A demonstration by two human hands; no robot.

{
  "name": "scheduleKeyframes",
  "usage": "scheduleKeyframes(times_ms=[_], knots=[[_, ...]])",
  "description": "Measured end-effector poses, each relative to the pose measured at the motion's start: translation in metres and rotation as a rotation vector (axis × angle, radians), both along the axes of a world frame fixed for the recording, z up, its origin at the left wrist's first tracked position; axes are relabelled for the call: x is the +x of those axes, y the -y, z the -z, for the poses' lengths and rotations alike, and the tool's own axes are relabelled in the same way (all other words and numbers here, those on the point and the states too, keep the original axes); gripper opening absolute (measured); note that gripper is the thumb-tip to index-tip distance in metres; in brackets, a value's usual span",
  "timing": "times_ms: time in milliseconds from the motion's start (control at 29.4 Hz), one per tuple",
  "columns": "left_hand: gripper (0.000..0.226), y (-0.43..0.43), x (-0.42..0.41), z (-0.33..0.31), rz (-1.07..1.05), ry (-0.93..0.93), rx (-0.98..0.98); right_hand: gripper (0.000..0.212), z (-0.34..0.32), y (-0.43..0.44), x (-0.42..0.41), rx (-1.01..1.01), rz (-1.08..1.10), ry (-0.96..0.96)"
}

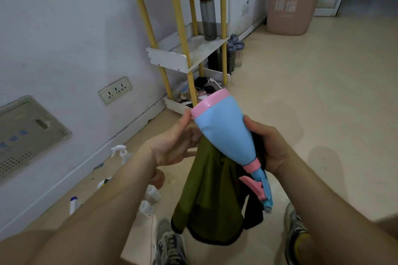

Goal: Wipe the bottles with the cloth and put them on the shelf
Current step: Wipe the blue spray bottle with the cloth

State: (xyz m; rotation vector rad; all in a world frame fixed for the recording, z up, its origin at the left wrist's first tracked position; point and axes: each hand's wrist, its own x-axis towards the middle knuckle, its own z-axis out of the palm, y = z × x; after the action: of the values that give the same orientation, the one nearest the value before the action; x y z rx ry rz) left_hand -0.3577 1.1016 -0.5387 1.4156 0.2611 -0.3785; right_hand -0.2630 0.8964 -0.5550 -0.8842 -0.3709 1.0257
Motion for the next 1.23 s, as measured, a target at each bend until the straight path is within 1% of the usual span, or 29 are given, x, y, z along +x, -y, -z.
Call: scheduleKeyframes(times_ms=[34, 68, 102, 136, 170, 204, 272, 306, 340, 374, 442, 477, 545, 613, 647, 681, 715, 749, 783, 851, 919, 987, 1055, 1089, 1157, 1225], knots=[[0.068, -0.005, -0.005, 0.002, 0.033, -0.004, 0.012, 0.069, 0.0, 0.001, 0.001, -0.001, -0.003, 0.016], [0.047, -0.01, -0.009, 0.004, 0.025, 0.002, 0.021, 0.069, -0.001, 0.001, 0.003, -0.014, -0.004, 0.047], [0.027, -0.013, -0.012, 0.004, -0.02, 0.009, 0.022, 0.069, -0.002, 0.001, 0.004, -0.041, -0.003, 0.094], [0.016, -0.012, -0.013, 0.0, -0.09, 0.009, 0.016, 0.067, -0.003, 0.001, 0.006, -0.077, 0.005, 0.153], [0.014, -0.008, -0.013, -0.006, -0.172, 0.01, 0.014, 0.062, -0.003, -0.001, 0.006, -0.111, 0.026, 0.201], [0.018, -0.004, -0.011, -0.011, -0.265, 0.018, -0.013, 0.054, -0.002, -0.003, 0.005, -0.129, 0.066, 0.227], [0.031, 0.006, -0.007, -0.02, -0.411, 0.023, -0.218, 0.044, 0.0, -0.01, 0.001, -0.112, 0.168, 0.23], [0.041, 0.01, -0.006, -0.024, -0.448, 0.03, -0.338, 0.044, 0.001, -0.013, 0.0, -0.094, 0.221, 0.229], [0.049, 0.013, -0.005, -0.025, -0.462, 0.054, -0.408, 0.044, 0.001, -0.017, -0.002, -0.083, 0.273, 0.232], [0.053, 0.015, -0.005, -0.024, -0.46, 0.083, -0.411, 0.044, 0.002, -0.019, -0.004, -0.072, 0.315, 0.235], [0.055, 0.022, -0.006, -0.024, -0.503, 0.141, -0.273, 0.043, 0.004, -0.025, -0.008, -0.054, 0.365, 0.233], [0.052, 0.023, -0.007, -0.024, -0.537, 0.154, -0.209, 0.042, 0.004, -0.028, -0.01, -0.04, 0.371, 0.22], [0.043, 0.024, -0.007, -0.026, -0.568, 0.209, -0.07, 0.041, 0.002, -0.031, -0.014, 0.023, 0.364, 0.132], [0.036, 0.022, -0.006, -0.024, -0.53, 0.259, 0.2, 0.045, -0.003, -0.032, -0.015, 0.086, 0.316, -0.004], [0.043, 0.024, -0.006, -0.026, -0.484, 0.277, 0.31, 0.047, -0.007, -0.034, -0.017, 0.096, 0.285, -0.075], [0.057, 0.026, -0.004, -0.028, -0.433, 0.29, 0.379, 0.048, -0.012, -0.037, -0.02, 0.091, 0.262, -0.136], [0.071, 0.03, -0.002, -0.028, -0.383, 0.304, 0.406, 0.048, -0.016, -0.043, -0.024, 0.067, 0.261, -0.157], [0.078, 0.035, 0.0, -0.027, -0.347, 0.321, 0.439, 0.05, -0.015, -0.05, -0.028, 0.025, 0.294, -0.14], [0.079, 0.04, 0.003, -0.024, -0.334, 0.332, 0.475, 0.055, -0.014, -0.056, -0.031, -0.013, 0.357, -0.108], [0.071, 0.045, 0.007, -0.019, -0.37, 0.337, 0.513, 0.061, -0.011, -0.066, -0.037, -0.033, 0.469, -0.091], [0.064, 0.049, 0.009, -0.015, -0.402, 0.316, 0.48, 0.057, -0.009, -0.07, -0.041, -0.036, 0.531, -0.088], [0.058, 0.051, 0.011, -0.015, -0.461, 0.327, 0.472, 0.052, -0.01, -0.072, -0.046, -0.052, 0.562, -0.073], [0.05, 0.05, 0.012, -0.017, -0.547, 0.383, 0.48, 0.05, -0.016, -0.075, -0.05, -0.028, 0.542, -0.073], [0.053, 0.047, 0.013, -0.016, -0.584, 0.408, 0.503, 0.05, -0.018, -0.076, -0.051, -0.022, 0.532, -0.075], [0.067, 0.042, 0.013, -0.013, -0.636, 0.437, 0.597, 0.053, -0.024, -0.076, -0.052, -0.025, 0.523, -0.072], [0.075, 0.046, 0.01, -0.01, -0.666, 0.447, 0.675, 0.069, -0.026, -0.079, -0.051, -0.041, 0.558, -0.056]])
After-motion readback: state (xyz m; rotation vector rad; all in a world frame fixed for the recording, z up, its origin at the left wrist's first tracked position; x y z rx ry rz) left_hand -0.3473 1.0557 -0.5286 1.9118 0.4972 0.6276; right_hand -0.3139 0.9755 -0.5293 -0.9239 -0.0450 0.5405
